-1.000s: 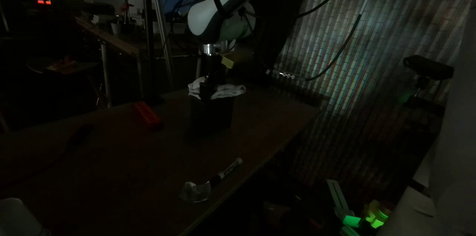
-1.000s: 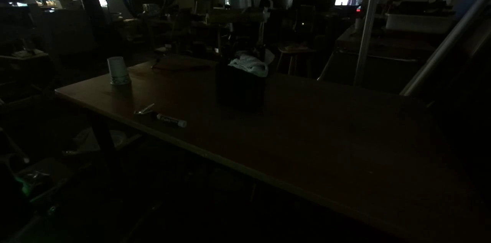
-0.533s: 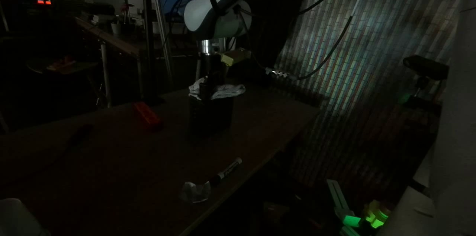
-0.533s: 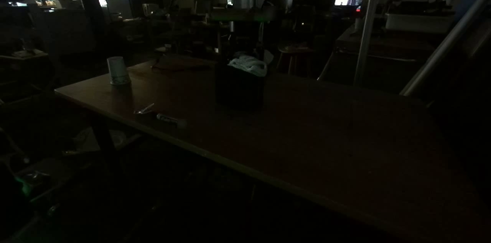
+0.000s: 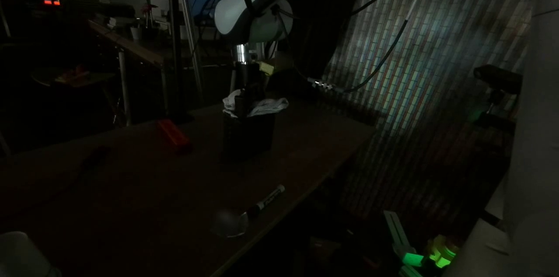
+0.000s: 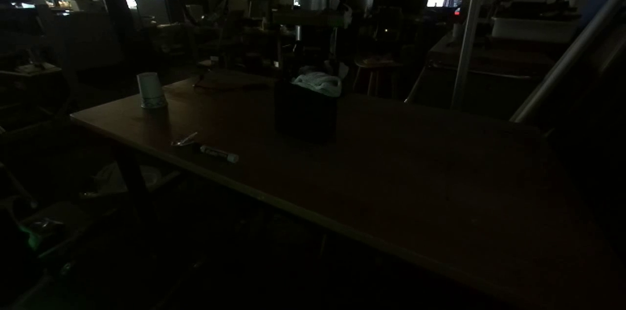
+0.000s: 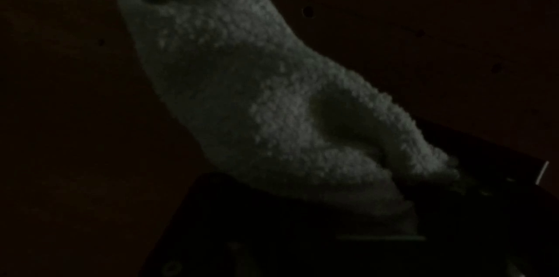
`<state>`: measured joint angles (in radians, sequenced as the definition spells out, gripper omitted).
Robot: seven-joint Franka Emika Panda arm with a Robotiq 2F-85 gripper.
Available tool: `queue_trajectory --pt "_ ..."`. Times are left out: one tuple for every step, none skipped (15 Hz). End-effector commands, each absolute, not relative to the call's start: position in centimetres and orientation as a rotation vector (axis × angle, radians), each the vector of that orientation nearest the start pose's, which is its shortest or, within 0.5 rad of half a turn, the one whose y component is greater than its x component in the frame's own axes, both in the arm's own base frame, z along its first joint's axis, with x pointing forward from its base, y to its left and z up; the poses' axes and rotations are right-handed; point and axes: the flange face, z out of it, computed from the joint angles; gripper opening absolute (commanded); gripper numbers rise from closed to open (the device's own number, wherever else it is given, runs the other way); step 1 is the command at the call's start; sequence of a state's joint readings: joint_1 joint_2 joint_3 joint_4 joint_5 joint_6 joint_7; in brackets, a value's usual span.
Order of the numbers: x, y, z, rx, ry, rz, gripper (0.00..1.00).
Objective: Put the white cloth inside the black object
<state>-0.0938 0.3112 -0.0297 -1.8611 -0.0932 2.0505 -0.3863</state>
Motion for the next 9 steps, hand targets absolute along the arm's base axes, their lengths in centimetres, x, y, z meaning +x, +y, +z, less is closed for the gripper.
queue_trajectory --pt "60.5 -9.3 34.5 -3.151 -0.431 0.228 0.55" --pt "60.4 -9.7 35.1 -3.159 -0.421 0.215 0.62" --pt "60.3 -10.0 35.7 -3.167 -0.409 0.202 0.71" --pt "60.2 -10.3 36.2 -3.174 -0.397 0.191 0.78" --pt "60.1 -10.5 36.7 -3.182 -0.385 0.178 0.85" --pt "59.9 -10.7 37.3 -3.189 -0.375 0.166 0.93" --pt "59.8 -10.9 37.9 -3.198 -0.369 0.152 0.99" --pt "59.7 -10.9 38.6 -3.209 -0.366 0.134 1.0" --pt "59.6 -10.9 39.3 -3.219 -0.363 0.119 1.0"
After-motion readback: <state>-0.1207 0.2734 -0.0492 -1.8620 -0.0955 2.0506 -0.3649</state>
